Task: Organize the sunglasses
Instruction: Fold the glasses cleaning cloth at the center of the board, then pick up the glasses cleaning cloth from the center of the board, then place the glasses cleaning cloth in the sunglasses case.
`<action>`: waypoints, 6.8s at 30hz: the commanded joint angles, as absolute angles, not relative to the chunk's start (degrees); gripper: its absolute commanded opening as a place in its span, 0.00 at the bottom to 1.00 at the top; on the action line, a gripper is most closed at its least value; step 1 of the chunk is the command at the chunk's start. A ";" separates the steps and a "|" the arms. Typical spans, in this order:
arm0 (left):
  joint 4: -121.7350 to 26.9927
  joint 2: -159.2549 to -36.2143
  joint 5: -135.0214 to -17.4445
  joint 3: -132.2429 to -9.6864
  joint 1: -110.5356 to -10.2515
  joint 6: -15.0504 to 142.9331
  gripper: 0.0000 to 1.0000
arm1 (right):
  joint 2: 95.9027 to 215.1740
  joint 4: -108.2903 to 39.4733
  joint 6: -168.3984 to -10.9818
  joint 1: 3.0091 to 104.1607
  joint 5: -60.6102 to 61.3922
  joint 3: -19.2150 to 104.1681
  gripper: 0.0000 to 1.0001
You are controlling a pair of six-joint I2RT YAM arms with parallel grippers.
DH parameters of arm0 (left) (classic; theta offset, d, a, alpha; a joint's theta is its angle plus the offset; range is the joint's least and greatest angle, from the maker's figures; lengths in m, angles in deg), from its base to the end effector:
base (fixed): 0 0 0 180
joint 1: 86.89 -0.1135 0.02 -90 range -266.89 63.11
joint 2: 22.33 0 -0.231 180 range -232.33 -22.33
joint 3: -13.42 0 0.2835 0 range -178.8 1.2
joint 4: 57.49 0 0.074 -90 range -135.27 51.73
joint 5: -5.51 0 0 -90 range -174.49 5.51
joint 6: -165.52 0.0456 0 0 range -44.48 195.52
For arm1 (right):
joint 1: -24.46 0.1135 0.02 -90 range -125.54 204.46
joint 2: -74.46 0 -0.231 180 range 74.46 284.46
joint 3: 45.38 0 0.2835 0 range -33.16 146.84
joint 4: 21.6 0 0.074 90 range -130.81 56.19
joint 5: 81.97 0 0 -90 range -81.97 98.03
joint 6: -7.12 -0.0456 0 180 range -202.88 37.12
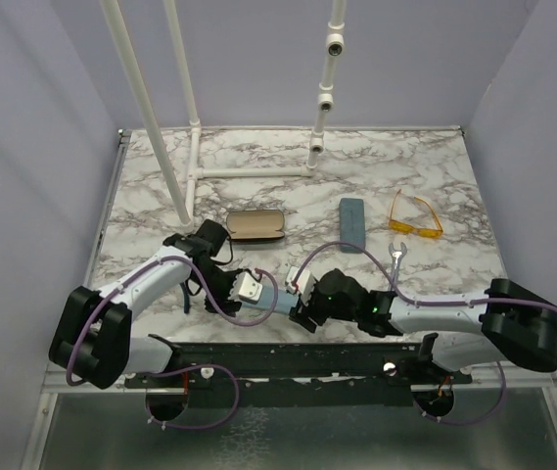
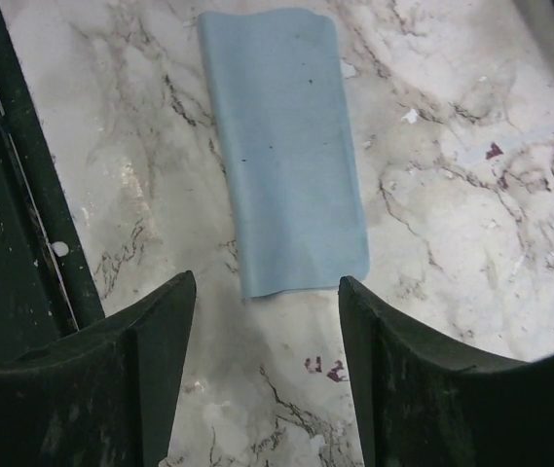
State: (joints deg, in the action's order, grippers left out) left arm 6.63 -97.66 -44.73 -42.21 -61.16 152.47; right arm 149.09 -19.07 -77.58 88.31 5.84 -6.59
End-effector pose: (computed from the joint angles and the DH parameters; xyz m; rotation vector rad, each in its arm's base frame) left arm 0.2037 -0.1305 0.1330 2.0902 1.6063 -0.7979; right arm 0.1256 0.2598 0.1046 -1.2787 1.8149 0.6226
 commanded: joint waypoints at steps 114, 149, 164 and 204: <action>-7.97 -109.25 -81.34 -67.16 -57.45 132.12 0.00 | 171.78 -10.33 -67.99 66.10 -6.79 22.76 0.00; -12.13 -120.56 -68.22 -61.56 -60.00 141.17 0.00 | 185.63 -24.16 -56.98 65.31 -19.81 30.83 0.00; -12.89 -121.21 -69.04 -58.77 -59.91 142.67 0.01 | 186.68 -25.76 -56.16 66.62 -19.11 31.15 0.00; -13.61 -115.92 -68.48 -53.60 -59.69 144.84 0.42 | 174.90 -18.19 -66.29 59.88 -34.30 22.88 0.51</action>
